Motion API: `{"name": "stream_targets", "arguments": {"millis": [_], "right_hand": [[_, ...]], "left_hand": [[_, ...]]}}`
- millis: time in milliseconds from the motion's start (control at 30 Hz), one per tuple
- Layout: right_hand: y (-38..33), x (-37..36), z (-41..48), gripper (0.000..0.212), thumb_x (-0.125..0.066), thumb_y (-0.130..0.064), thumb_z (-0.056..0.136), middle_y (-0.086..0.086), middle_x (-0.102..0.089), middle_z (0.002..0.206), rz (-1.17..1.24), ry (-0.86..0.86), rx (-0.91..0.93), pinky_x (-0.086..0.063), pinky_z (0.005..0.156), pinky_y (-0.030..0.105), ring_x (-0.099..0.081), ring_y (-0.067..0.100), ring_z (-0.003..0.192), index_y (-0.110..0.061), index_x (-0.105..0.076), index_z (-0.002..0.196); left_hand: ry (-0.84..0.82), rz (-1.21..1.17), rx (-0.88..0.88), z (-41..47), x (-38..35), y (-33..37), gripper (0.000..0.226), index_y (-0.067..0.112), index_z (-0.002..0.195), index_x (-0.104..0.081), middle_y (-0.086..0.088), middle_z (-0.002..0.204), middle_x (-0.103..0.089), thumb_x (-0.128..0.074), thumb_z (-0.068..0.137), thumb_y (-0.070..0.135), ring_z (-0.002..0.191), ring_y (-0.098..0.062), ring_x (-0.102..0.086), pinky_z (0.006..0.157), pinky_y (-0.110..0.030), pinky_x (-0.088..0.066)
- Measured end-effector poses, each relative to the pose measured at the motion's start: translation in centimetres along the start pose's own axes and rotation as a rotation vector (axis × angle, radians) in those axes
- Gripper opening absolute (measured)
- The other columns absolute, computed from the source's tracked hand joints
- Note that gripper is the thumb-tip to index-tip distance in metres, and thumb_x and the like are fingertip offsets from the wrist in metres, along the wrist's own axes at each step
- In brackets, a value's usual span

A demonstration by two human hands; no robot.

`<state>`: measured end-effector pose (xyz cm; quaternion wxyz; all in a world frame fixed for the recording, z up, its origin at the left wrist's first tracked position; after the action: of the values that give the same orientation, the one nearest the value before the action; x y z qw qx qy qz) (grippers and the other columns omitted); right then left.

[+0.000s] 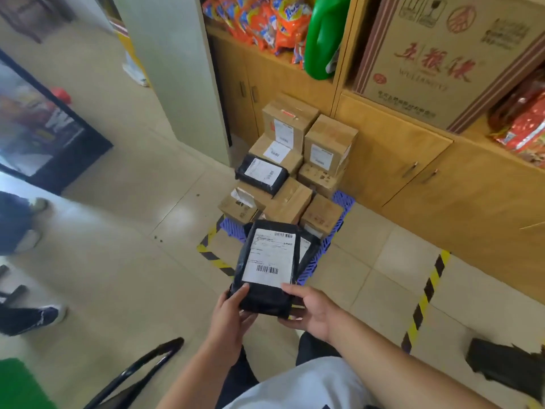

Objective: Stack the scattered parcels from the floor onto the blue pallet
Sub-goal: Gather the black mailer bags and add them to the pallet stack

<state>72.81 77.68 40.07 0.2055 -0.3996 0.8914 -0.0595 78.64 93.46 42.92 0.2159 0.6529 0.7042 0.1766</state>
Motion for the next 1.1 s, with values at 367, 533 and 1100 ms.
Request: {"name": "stream_targets", "arguments": {"millis": [367,533,1100], "right_hand": [[6.8,0.6,9.6,0.017,-0.071,-0.019,0.088,0.016,-0.066,0.104,0.418,0.486,-0.024,-0.054,0.089,0.048,-0.064,0.034,0.095,-0.010,-0.062,0.100],[9.4,1.2,17.0,0.027,-0.071,-0.016,0.090,0.017,-0.067,0.111,0.504,0.585,-0.065,-0.054,0.081,0.047,-0.065,0.034,0.095,-0.006,-0.060,0.112],[5.8,17.4,50.2,0.031,-0.062,-0.012,0.096,0.014,-0.068,0.120,0.311,0.504,0.340,-0.054,0.083,0.036,-0.066,0.026,0.100,-0.009,-0.063,0.126]], "left_hand": [[-0.283,0.881,0.160,17.1,3.9,6.1,0.011,0.017,0.091,-0.060,-0.001,0.085,-0.057,-0.058,0.096,0.008,0.059,-0.005,-0.051,0.053,-0.018,-0.038],[-0.180,1.007,0.060,27.4,5.0,7.9,0.015,0.018,0.086,-0.066,-0.013,0.101,-0.064,-0.060,0.092,0.006,0.086,-0.024,-0.051,0.077,-0.034,-0.043],[-0.444,1.908,-1.485,51.7,-16.7,1.0,0.081,0.027,0.156,-0.017,-0.009,0.165,-0.014,-0.056,0.086,0.033,0.151,-0.033,-0.009,0.123,-0.049,-0.005]]}}
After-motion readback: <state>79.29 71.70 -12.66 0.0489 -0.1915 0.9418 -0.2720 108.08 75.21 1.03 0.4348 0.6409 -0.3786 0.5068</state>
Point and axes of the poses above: each hand's wrist, its own z-axis towards the middle knuckle, its own x-axis out of the back of the hand, y = z × x, the point moved 6 cm from there along z, towards the middle knuckle
